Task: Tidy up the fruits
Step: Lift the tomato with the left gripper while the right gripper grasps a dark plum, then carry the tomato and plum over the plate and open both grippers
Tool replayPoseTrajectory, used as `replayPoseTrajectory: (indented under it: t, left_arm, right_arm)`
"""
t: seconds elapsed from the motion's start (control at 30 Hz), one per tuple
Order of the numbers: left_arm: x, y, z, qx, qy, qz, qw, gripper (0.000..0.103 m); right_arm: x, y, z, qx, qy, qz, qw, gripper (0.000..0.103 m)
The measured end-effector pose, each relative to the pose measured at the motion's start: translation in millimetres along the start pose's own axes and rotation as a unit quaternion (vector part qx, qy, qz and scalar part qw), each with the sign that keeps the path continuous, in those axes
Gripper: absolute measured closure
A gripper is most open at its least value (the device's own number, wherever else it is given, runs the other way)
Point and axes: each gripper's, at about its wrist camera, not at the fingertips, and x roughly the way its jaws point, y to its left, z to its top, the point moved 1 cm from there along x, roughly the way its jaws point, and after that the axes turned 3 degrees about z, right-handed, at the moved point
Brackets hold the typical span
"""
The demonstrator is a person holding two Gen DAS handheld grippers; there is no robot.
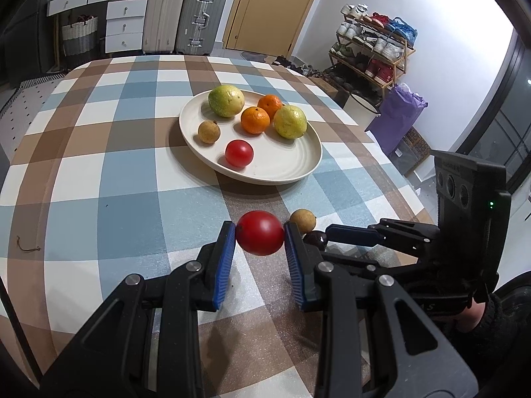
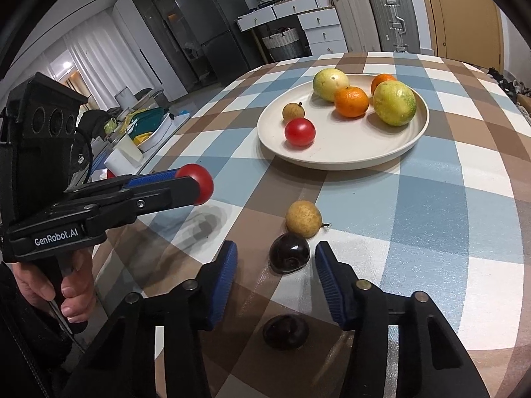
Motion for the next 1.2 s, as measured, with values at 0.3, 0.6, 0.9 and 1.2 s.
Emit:
replayPoseTrajectory:
  t: [0.3, 0.6, 0.9, 1.2]
  left_arm:
    - [-3.3, -0.6, 1.5, 0.000, -0.002, 0.000, 1.0000, 0.076]
    - [-6.0, -2.8, 4.6, 0.001, -0.008, 0.001, 1.0000, 0.076]
    - [-5.5, -6.2, 13.8, -0.003, -0.013, -0.008, 0.9999, 0.076]
    - [3.8, -11.5, 34.1, -0.001, -0.012, -0.015, 0.9998, 0.076]
  right_arm:
    - [-0.2, -7.4, -2.4, 0.008, -0.002, -0.002, 1.000, 0.078]
    - [-9.3, -7.0, -1.3, 0.004, -0.021, -0.006, 1.000, 0.079]
    - [-44.1, -20.7, 13.9, 0.021, -0.073, -0.011, 0.997, 0.079]
    - [-44.1, -27.3, 25.9, 0.026, -0.081, 0.005, 0.996, 0.079]
